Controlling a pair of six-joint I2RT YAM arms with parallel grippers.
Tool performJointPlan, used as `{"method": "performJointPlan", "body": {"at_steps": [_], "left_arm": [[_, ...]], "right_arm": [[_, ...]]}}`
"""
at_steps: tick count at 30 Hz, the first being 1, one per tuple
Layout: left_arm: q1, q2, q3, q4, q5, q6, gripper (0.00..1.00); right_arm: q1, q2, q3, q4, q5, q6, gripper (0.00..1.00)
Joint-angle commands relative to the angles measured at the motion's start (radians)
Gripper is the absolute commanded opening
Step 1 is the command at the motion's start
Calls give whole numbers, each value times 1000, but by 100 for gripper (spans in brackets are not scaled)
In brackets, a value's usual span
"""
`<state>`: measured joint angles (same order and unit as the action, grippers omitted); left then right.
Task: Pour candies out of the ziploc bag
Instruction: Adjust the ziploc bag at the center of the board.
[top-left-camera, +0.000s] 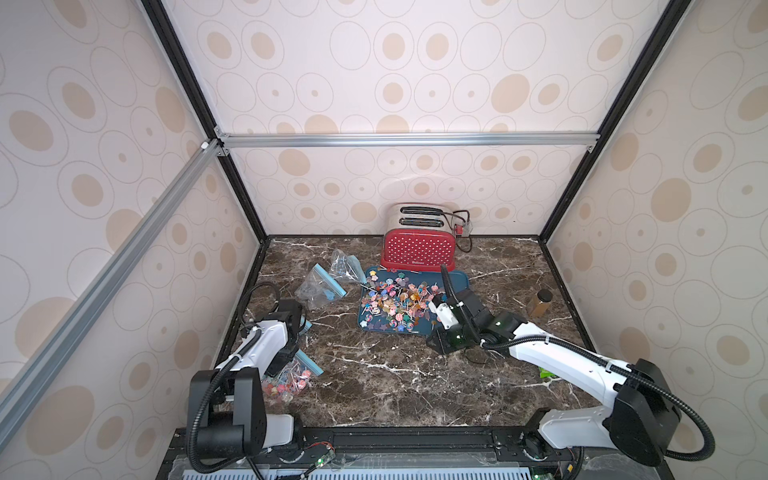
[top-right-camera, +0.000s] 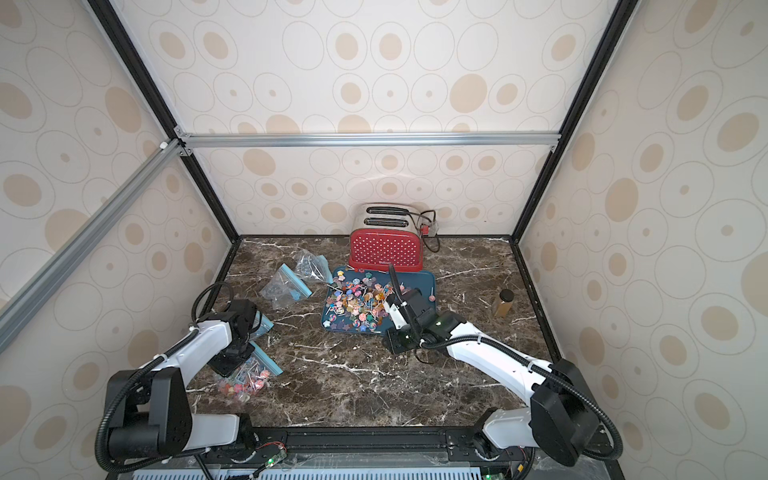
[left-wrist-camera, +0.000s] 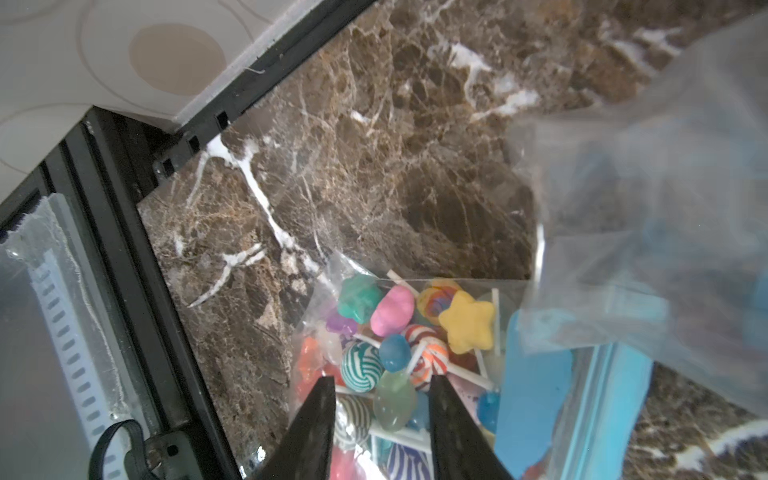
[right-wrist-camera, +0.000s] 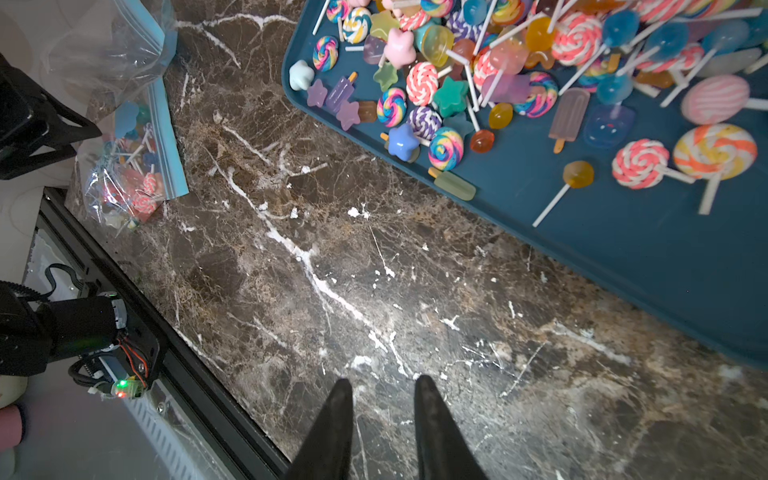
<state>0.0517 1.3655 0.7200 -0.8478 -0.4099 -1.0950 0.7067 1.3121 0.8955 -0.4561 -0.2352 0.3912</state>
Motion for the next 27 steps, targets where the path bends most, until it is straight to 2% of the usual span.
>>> {"method": "performJointPlan", "body": {"at_steps": [1, 5, 8, 17, 22, 27], "left_arm": [[7, 13, -7, 58, 21, -5, 38], [-1, 39, 4, 100, 78, 72, 38], [-43, 74, 23, 126, 105, 128, 38], [-261, 209, 104, 178, 197, 197, 38], [-386, 207, 133, 188, 265, 220, 38], [-508, 161, 172, 195, 346, 315, 38]], "right_arm": [[5, -36, -21, -10, 12, -18, 29], [5, -49, -30, -18, 34, -9, 29], [4, -56, -33, -26, 46, 1, 29], [4, -68, -17, -70, 87, 29, 29], [4, -61, 7, -98, 113, 42, 29], [5, -43, 37, -123, 129, 56, 29]]}}
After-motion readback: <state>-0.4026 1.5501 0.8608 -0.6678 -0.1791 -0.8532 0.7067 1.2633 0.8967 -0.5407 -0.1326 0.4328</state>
